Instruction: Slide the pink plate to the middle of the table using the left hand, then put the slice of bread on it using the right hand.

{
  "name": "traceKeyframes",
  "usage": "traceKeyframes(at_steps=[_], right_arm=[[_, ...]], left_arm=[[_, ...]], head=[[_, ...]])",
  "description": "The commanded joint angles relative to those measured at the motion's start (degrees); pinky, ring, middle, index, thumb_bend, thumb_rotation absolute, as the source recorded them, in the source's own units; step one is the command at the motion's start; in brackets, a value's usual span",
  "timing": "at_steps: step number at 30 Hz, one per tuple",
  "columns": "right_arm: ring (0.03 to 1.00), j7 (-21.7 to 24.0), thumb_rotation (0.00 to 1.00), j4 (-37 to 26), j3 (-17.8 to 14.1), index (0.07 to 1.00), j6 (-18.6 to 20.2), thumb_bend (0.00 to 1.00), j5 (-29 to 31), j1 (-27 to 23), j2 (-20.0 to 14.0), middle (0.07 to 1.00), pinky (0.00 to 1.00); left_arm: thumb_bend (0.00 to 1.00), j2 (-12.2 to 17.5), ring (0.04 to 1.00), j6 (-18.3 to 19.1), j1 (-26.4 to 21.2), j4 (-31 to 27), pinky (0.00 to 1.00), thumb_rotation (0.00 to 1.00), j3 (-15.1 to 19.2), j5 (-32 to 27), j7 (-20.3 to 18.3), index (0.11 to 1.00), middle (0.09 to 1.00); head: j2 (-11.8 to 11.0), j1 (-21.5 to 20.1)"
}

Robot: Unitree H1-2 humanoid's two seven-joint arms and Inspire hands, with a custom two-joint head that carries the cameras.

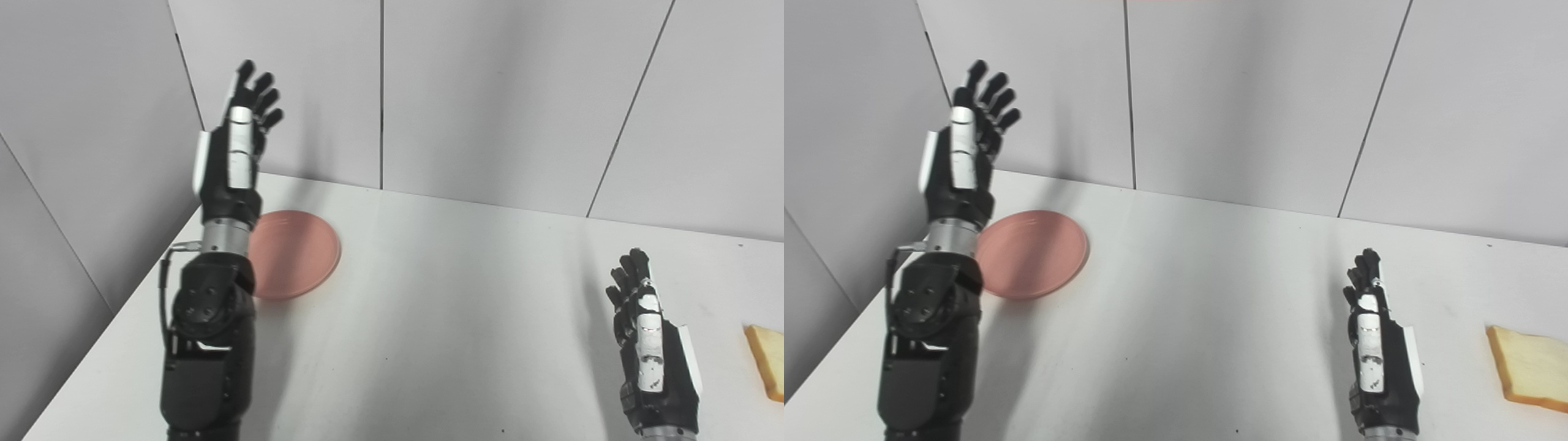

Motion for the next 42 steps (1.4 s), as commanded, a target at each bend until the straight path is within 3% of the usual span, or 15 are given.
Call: traceKeyframes(at_steps=[1, 16, 24, 42], right_arm=[[1.000, 0.09, 1.00, -2.01, -0.05, 1.000, 0.46, 0.46, 0.08, -1.54, 0.14, 1.000, 1.00], [1.000, -0.39, 1.00, -4.25, 0.26, 1.000, 2.67, 0.43, -0.35, -1.26, 1.28, 1.000, 1.00], [1.000, -0.49, 1.00, -4.24, 0.33, 1.000, 2.64, 0.44, -0.79, -1.25, 1.25, 1.000, 1.00], [1.000, -0.35, 1.00, -5.20, 0.21, 1.000, 3.99, 0.45, -0.01, -1.18, 1.27, 1.000, 1.00]], left_arm=[[0.71, 2.15, 0.911, -2.72, -2.04, -0.12, 0.92, 0.99, 1.55, -1.49, 0.88, 0.942, 0.930], [0.72, 6.02, 0.916, -0.83, -1.18, 2.49, 0.92, 0.98, 7.54, -6.45, 2.93, 0.924, 0.923], [0.71, 7.79, 0.910, -1.25, 0.32, 5.97, 0.93, 1.00, 8.08, -6.53, 2.84, 0.920, 0.917], [0.70, 8.03, 0.916, -2.73, 1.56, 15.27, 0.94, 0.98, 9.57, -11.13, 3.15, 0.915, 0.919]], head=[[0.12, -0.07], [0.29, -0.18], [0.49, -0.33], [1.10, -0.09]])
